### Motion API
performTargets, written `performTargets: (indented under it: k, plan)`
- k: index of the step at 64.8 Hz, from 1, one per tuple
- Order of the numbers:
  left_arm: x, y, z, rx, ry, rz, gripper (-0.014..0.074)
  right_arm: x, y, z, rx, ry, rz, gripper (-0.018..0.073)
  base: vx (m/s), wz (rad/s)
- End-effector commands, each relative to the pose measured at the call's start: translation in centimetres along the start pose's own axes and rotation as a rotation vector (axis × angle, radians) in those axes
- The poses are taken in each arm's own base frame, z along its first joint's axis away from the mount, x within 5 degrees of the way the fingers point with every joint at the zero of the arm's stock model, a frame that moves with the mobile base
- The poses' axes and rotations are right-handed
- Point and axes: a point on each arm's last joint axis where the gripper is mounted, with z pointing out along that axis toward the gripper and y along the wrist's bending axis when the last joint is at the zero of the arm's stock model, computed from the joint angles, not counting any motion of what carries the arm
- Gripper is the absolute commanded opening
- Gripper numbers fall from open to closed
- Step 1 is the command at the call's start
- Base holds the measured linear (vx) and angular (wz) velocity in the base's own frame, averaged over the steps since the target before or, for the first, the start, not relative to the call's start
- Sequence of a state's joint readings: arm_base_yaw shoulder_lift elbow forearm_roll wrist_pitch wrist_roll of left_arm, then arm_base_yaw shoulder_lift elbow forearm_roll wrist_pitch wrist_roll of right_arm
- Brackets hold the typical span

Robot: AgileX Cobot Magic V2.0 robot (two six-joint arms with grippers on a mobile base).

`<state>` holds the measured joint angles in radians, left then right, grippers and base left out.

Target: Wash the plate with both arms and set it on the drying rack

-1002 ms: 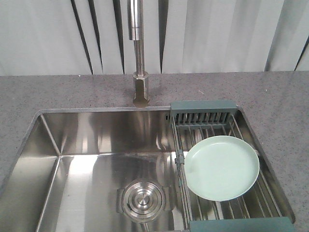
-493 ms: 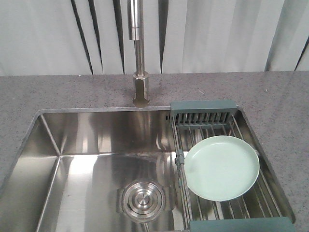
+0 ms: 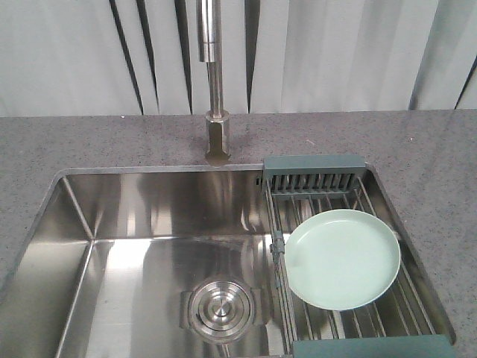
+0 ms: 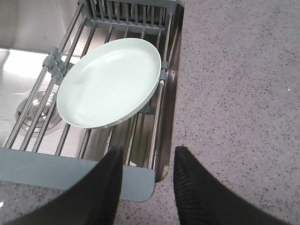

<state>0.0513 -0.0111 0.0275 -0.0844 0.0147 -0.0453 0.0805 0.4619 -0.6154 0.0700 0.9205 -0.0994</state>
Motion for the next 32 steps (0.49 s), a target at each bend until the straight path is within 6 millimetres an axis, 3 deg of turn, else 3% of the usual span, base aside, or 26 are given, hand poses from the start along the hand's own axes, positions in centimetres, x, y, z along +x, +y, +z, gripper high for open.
performTargets:
  k: [1,19,32]
  plan:
    - [-1.7,-0.2,-0.3,0.008,-0.120,-0.009,-0.0006,-1.1,-0.1,-0.5,0.014,-0.077,-0.013,0.0263,0.00,0.00]
    - [-1.7,-0.2,-0.3,0.008,-0.120,-0.009,-0.0006,0.6,-0.4,-0.7,0.071,-0.220,-0.033,0.0240,0.00,0.00]
    - [-1.7,-0.2,-0.3,0.008,-0.120,-0.009,-0.0006,2.4,-0.4,0.7,0.083,-0.468,-0.023,0.0119,0.00,0.00]
